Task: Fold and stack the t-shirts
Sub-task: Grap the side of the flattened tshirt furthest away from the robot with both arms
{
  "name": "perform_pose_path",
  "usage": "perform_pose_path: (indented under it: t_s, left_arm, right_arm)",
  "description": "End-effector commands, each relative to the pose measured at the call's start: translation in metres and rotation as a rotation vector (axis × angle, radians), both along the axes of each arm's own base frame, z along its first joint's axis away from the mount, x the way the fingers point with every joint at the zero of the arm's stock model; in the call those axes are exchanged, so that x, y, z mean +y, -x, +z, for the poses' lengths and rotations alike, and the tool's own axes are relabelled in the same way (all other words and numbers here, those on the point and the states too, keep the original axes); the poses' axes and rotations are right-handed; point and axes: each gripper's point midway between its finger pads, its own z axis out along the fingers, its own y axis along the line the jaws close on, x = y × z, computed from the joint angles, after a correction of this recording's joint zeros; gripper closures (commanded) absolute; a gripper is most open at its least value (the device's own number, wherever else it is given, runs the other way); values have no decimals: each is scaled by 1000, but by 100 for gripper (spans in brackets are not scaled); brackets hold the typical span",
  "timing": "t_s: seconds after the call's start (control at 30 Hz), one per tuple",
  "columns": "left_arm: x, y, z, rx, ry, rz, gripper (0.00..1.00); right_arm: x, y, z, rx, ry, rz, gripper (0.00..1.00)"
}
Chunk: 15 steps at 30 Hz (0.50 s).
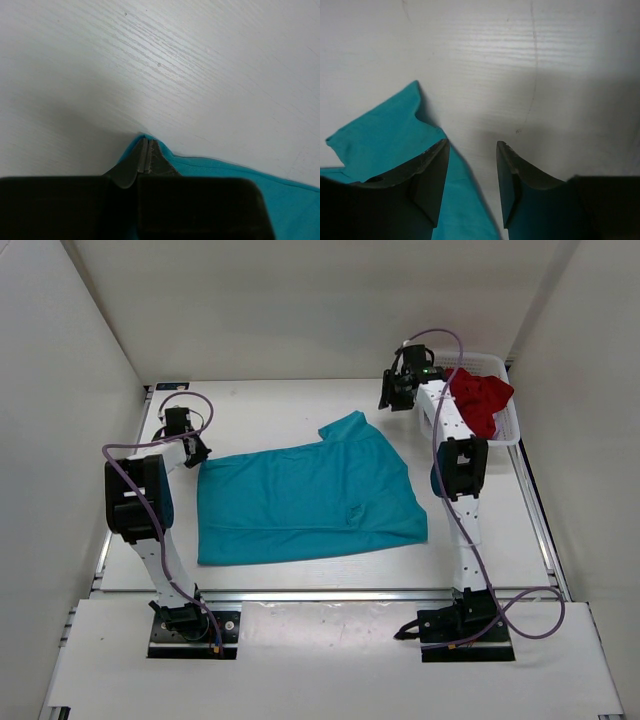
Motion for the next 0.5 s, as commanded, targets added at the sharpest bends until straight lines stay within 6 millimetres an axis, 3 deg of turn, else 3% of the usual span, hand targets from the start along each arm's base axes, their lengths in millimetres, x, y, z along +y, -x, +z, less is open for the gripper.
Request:
perform_pose_path:
  t_s: [0.0, 0.1, 0.27, 0.47]
  left_arm:
    - [-3, -10, 25, -64, 5, -10, 100]
    - [-2, -10, 25, -61, 2, -9, 100]
    - [-4, -9, 21, -58, -2, -16, 100]
    - [-9, -9, 26, -65, 3, -22, 100]
  right_arm:
    - [42, -4, 21, -97, -22, 100, 59]
    - [51, -15, 22, -140, -29, 97, 55]
    - [56, -17, -16, -85, -60, 87, 56]
    - [65, -17, -49, -45, -80, 69, 54]
